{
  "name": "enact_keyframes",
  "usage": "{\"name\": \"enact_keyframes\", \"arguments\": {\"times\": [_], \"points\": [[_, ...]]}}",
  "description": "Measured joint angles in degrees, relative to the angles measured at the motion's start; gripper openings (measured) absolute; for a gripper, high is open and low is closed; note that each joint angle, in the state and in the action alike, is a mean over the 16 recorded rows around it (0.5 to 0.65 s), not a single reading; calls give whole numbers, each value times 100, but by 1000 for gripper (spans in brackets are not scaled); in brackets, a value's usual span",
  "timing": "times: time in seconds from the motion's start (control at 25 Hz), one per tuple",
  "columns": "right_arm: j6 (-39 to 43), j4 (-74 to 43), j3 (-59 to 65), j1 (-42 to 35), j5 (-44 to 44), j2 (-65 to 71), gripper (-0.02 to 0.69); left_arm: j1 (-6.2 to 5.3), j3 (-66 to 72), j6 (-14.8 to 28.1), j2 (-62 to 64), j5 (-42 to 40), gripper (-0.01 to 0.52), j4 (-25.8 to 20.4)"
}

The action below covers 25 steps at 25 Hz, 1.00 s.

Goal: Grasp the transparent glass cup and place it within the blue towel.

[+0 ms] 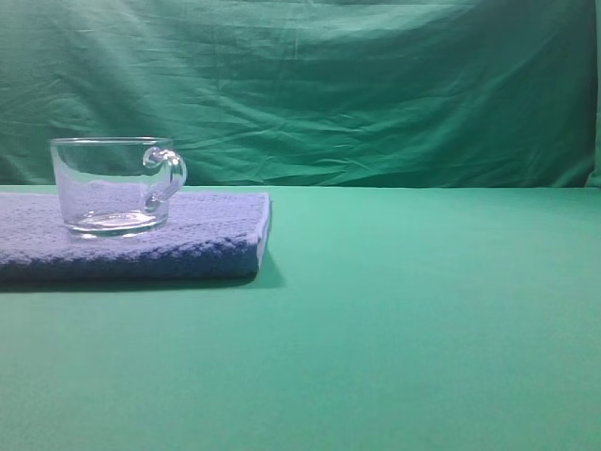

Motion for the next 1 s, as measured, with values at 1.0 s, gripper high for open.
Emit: {"name": "enact_keyframes", "arguments": {"times": [1.0], "points": [[-9,-64,44,-6,-20,0,0,0,0,0,0,0,0,0]]}}
